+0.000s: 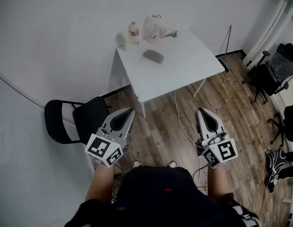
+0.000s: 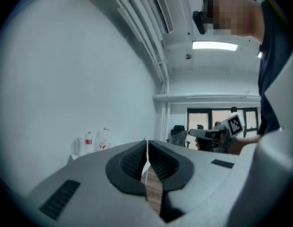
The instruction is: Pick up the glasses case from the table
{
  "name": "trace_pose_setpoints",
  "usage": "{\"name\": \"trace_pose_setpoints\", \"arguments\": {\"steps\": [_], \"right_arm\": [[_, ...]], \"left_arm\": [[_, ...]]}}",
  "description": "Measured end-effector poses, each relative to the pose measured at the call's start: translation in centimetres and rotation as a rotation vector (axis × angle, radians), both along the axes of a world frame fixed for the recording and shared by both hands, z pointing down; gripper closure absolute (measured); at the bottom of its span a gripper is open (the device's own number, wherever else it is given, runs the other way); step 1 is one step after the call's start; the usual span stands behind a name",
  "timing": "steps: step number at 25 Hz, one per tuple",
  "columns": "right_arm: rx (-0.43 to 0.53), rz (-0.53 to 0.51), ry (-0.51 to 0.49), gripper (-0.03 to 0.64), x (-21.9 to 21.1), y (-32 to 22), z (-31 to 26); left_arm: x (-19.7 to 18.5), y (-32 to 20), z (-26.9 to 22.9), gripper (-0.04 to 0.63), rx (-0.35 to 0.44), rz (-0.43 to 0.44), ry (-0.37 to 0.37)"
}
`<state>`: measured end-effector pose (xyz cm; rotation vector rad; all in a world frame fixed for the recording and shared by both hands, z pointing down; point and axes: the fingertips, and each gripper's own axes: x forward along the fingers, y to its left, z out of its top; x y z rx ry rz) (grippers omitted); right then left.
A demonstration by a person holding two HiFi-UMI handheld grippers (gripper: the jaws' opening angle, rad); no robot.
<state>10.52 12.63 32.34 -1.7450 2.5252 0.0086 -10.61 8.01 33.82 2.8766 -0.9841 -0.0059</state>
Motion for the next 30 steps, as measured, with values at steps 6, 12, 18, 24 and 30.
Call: {"name": "trace_pose_setpoints", "arguments": {"steps": [6,12,18,24,30], "right_arm": [[-0.013,-0.043,0.001,0.595,4.5,-0.3,1.5],[-0.009,-0.094,-0.044,0.595,8.3,-0.7,3.5],[-0.025,-0.120,-0.094,0.595,9.7,-2.4,4.8],[-0.002,-0.065,-0.104,0.595,11.7,-5.2,4.1],[-0.043,0.003,-0.070,0.595,11.7,-11.0,4.7]], "left_arm": [[4.0,0.6,0.8,0.569,-0.015,-0.046,-0.013],[6.8,1.0,1.5,0.569,-0.047,-0.130,-0.039],[7.8,-0.5,2.5,0.569,-0.062,-0.159,-0.045],[10.2,-5.4,1.8,0.569,-0.013,-0.121,-0.039],[10.0,-11.7,2.3,0.569,-0.009,-0.082,-0.021]]}}
